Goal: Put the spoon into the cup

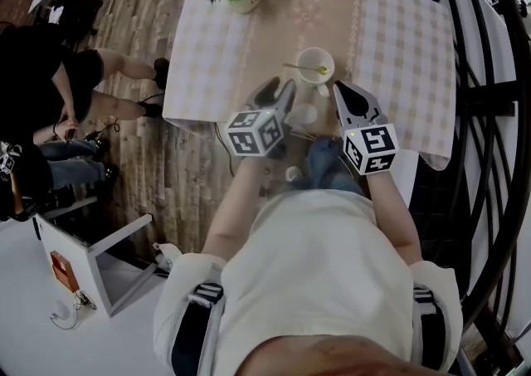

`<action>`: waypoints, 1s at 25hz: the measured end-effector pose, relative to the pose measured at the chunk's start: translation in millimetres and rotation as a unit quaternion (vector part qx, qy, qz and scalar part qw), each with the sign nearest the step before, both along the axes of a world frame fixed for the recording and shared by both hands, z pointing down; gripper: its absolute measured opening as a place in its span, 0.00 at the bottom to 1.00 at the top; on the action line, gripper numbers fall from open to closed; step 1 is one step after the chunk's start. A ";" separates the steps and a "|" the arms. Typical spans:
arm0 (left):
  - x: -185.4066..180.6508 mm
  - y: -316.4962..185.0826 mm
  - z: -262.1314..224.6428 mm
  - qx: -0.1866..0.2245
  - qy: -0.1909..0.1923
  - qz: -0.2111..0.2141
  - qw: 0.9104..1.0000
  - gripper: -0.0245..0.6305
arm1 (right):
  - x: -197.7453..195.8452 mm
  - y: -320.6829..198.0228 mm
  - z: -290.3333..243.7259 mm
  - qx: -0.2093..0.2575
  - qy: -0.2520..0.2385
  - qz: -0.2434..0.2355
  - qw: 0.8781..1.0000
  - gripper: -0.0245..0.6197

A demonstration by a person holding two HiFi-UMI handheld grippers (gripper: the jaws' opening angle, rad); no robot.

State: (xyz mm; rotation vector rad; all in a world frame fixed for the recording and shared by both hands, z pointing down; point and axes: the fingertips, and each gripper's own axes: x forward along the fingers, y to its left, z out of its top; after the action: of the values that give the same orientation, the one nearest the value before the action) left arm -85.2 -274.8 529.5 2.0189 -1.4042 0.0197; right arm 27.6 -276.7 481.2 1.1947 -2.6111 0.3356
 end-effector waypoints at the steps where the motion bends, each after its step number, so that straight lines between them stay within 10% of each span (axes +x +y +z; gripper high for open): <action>1: -2.5 1.1 -5.6 0.004 0.000 -0.002 1.000 0.24 | -1.9 0.9 -4.0 0.003 0.000 -0.001 1.000 0.04; 25: -42.5 91.3 -63.8 0.062 -0.007 -0.060 0.996 0.05 | -27.6 70.4 -47.2 0.053 -0.023 -0.028 0.998 0.04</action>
State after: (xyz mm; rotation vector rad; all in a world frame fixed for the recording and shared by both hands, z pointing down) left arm -127.7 -183.5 465.6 2.0335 -1.5681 -0.1077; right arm 0.1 -206.4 433.9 1.1571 -2.7273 0.2191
